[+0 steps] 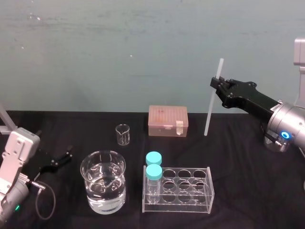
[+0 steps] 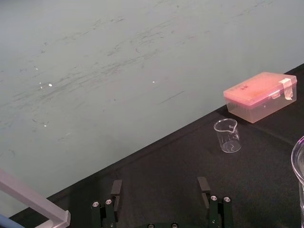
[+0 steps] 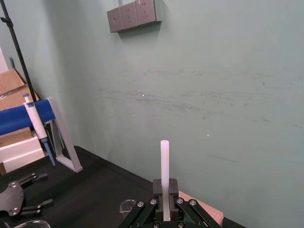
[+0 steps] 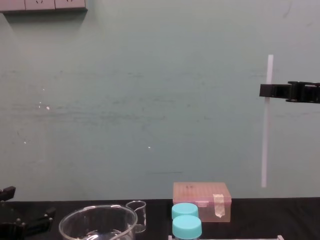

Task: Pick up the stirring rod with one hand, then place it down.

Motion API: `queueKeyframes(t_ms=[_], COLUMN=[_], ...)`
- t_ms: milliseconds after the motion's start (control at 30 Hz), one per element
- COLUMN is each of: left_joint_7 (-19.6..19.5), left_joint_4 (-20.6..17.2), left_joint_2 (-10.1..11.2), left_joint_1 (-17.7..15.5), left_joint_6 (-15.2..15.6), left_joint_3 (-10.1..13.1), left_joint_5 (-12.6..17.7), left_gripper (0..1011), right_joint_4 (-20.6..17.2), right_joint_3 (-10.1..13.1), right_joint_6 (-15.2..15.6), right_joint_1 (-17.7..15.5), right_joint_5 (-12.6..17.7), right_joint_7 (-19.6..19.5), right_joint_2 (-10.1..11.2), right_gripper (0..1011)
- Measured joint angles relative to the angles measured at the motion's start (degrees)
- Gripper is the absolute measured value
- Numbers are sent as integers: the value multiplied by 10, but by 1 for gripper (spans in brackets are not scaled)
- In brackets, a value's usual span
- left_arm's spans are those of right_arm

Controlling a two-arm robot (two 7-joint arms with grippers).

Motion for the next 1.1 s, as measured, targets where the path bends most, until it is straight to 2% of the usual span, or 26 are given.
queueKeyframes(t_ms=[267, 1100], left_joint_7=[0, 0], left_joint_4=[0, 0], left_joint_2=[0, 0], left_joint_1=[0, 0], left_joint_6=[0, 0], left_joint_3=[0, 0], left_joint_5=[0, 0], left_gripper=[1005, 1004], right_joint_4=[-2, -3], right_joint_3=[4, 4], right_joint_6=[6, 6], right_joint_1=[-3, -2], right_joint_5=[-15, -12], right_joint_7=[-4, -3], right_joint_2=[-6, -5], right_gripper=[68, 68])
